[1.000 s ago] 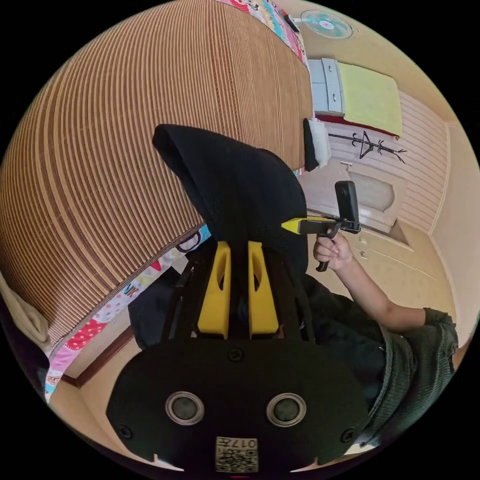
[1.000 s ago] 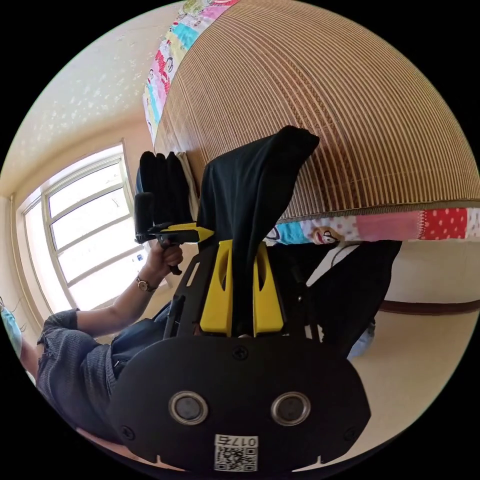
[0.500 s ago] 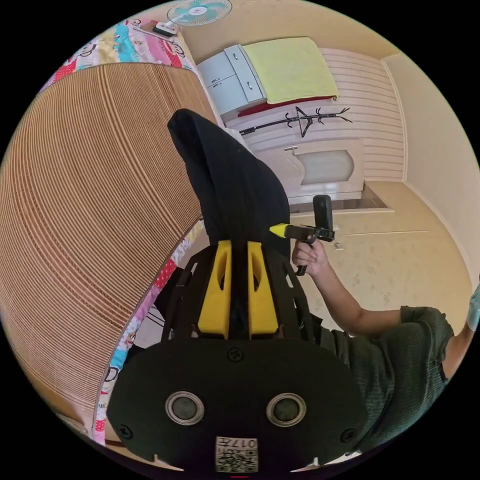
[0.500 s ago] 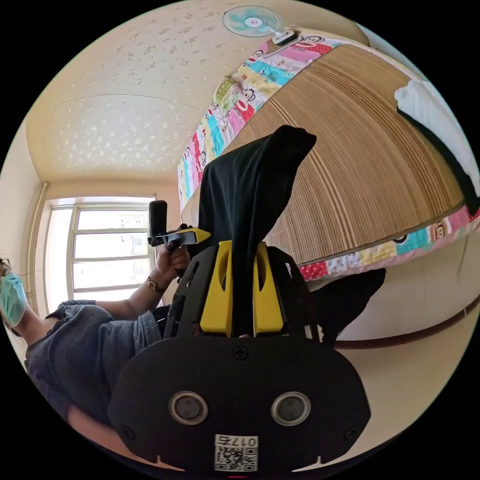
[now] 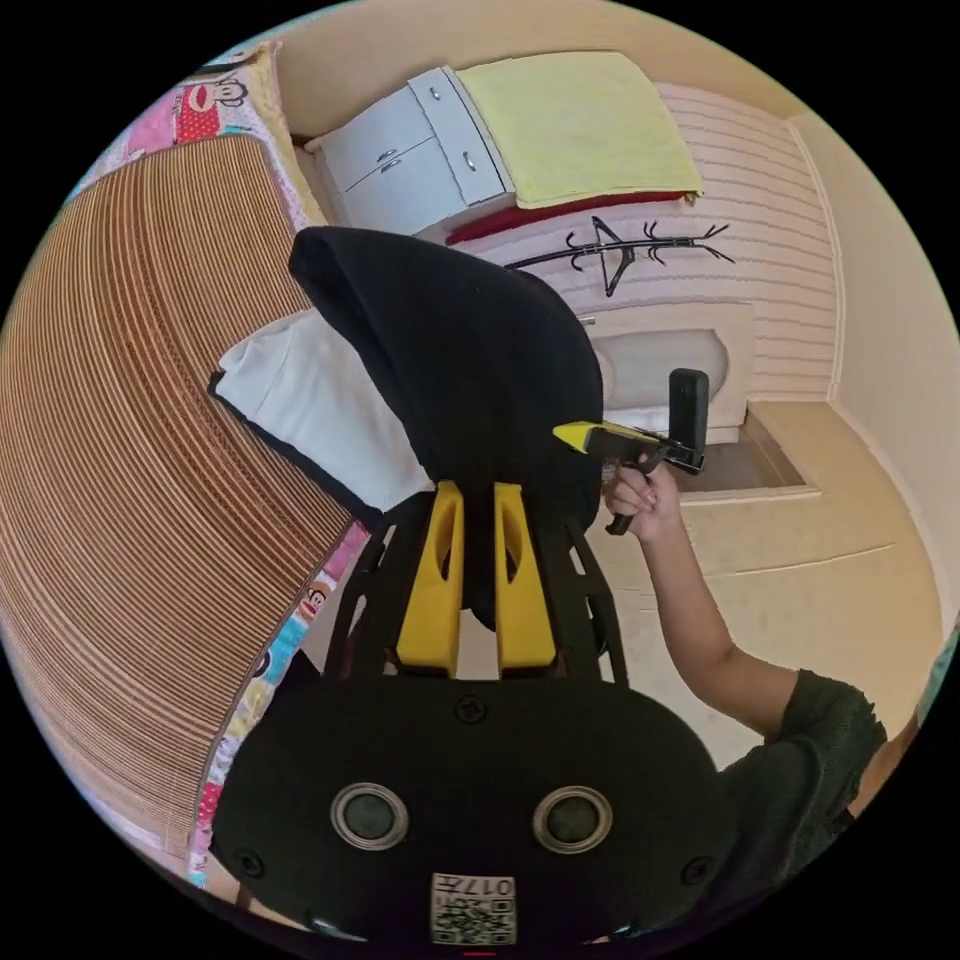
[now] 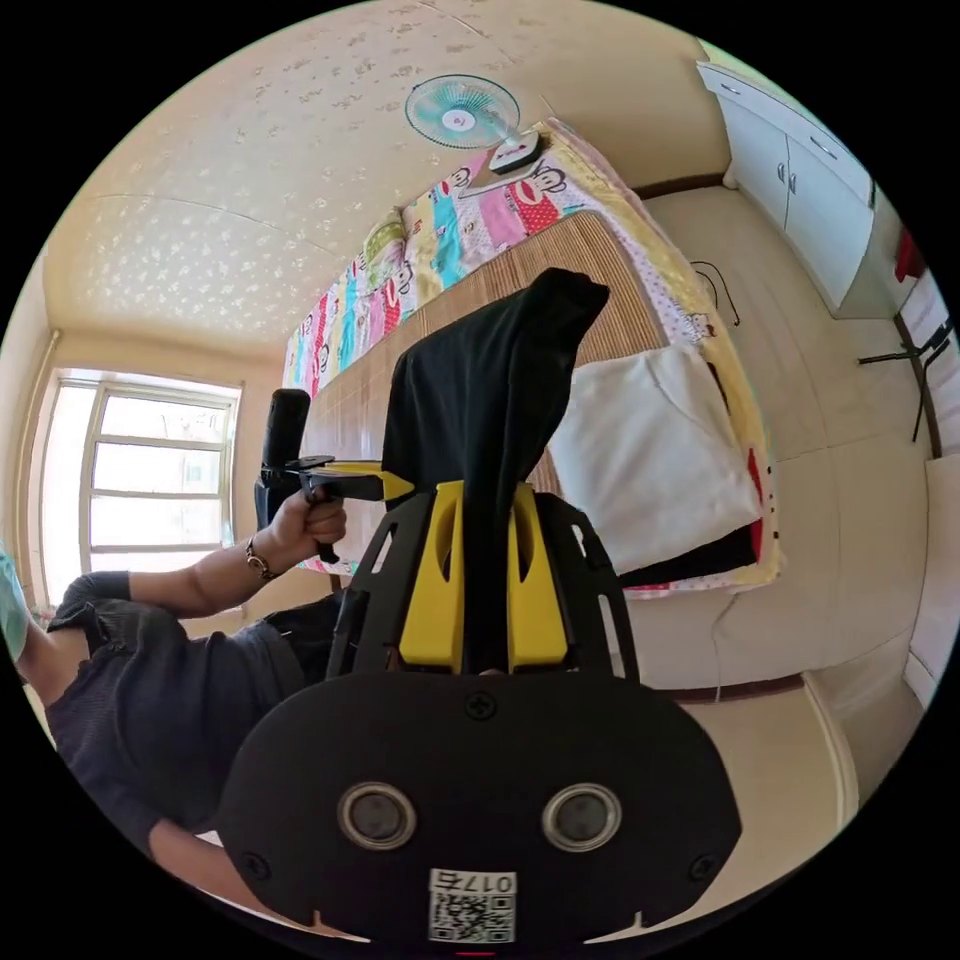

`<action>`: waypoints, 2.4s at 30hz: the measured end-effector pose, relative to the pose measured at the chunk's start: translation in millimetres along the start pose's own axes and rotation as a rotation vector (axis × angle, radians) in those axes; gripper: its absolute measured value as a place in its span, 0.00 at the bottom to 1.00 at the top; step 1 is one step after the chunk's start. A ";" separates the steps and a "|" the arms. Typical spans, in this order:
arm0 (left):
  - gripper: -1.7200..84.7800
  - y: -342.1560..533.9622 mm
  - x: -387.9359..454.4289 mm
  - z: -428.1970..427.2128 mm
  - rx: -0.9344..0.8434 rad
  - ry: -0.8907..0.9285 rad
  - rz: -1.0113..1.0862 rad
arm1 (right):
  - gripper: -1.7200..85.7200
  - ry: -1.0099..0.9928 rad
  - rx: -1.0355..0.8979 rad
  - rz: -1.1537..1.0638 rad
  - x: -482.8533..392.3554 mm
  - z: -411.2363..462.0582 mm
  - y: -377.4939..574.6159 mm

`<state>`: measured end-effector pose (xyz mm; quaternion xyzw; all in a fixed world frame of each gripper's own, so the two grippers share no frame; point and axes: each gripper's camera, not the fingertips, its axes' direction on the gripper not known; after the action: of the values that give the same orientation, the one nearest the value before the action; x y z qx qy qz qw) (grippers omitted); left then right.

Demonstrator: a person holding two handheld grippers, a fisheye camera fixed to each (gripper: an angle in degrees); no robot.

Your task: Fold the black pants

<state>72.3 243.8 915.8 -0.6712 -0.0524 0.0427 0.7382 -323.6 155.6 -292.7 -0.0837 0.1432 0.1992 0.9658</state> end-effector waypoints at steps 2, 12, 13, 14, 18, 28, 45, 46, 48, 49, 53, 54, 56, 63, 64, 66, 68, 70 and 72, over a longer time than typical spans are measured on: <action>0.10 -22.8 -9.0 42.6 -0.071 -0.051 -0.080 | 0.11 0.056 -0.020 0.091 42.5 16.2 -28.2; 0.10 89.8 -71.5 53.4 -0.305 -0.340 -0.292 | 0.03 0.389 0.237 0.444 98.3 110.8 59.8; 0.10 105.2 -76.1 39.1 -0.282 -0.363 -0.333 | 0.03 0.341 0.279 0.411 91.5 119.6 85.8; 0.10 140.0 -82.9 6.4 -0.224 -0.412 -0.417 | 0.03 0.317 0.288 0.400 88.8 125.4 97.5; 0.09 269.3 -66.8 -105.9 0.047 -0.575 -0.645 | 0.02 0.050 0.263 0.321 67.3 182.3 148.0; 0.02 529.3 63.0 -213.9 0.768 -0.746 -0.732 | 0.02 -0.167 0.116 -0.470 -160.2 306.2 134.1; 0.01 805.1 270.9 -198.4 1.205 -1.071 -0.902 | 0.02 -0.249 -0.028 -0.818 -239.7 492.8 193.5; 0.01 809.7 277.9 -193.3 1.228 -1.063 -0.911 | 0.02 -0.241 -0.049 -0.836 -221.0 496.9 193.6; 0.01 823.7 305.1 -170.5 1.294 -1.040 -0.961 | 0.02 -0.231 -0.084 -0.862 -187.7 504.0 192.0; 0.01 826.4 312.4 -164.1 1.306 -1.039 -0.980 | 0.02 -0.224 -0.105 -0.877 -163.3 509.7 189.8; 0.01 839.2 373.1 -111.7 1.352 -1.091 -1.123 | 0.02 -0.197 -0.156 -0.921 -86.2 536.2 181.0; 0.01 841.7 390.3 -97.5 1.334 -1.110 -1.157 | 0.02 -0.197 -0.182 -0.939 -63.0 546.7 178.4; 0.01 847.8 415.6 -79.9 1.291 -1.129 -1.199 | 0.02 -0.200 -0.193 -0.965 -31.4 560.1 177.5; 0.01 907.9 497.6 -43.6 1.382 -1.150 -1.340 | 0.02 -0.236 -0.175 -1.070 63.6 596.3 213.0; 0.01 914.1 501.1 -42.8 1.402 -1.146 -1.342 | 0.02 -0.226 -0.181 -1.098 77.9 607.6 221.7; 0.01 938.9 511.5 -42.3 1.466 -1.144 -1.347 | 0.02 -0.200 -0.205 -1.135 98.3 629.5 233.6; 0.01 958.0 516.4 -46.5 1.471 -1.160 -1.352 | 0.02 -0.170 -0.227 -1.157 116.2 651.6 243.3; 0.01 979.2 518.8 -54.2 1.459 -1.182 -1.353 | 0.02 -0.144 -0.208 -1.169 137.7 676.6 254.4; 0.01 1017.2 519.4 -69.3 1.472 -1.199 -1.337 | 0.02 -0.133 -0.182 -1.162 152.0 696.3 261.9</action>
<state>603.7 341.8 -92.8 0.2099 -0.7000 -0.0244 0.6821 -127.6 600.2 290.8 -0.2181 -0.0048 -0.3463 0.9124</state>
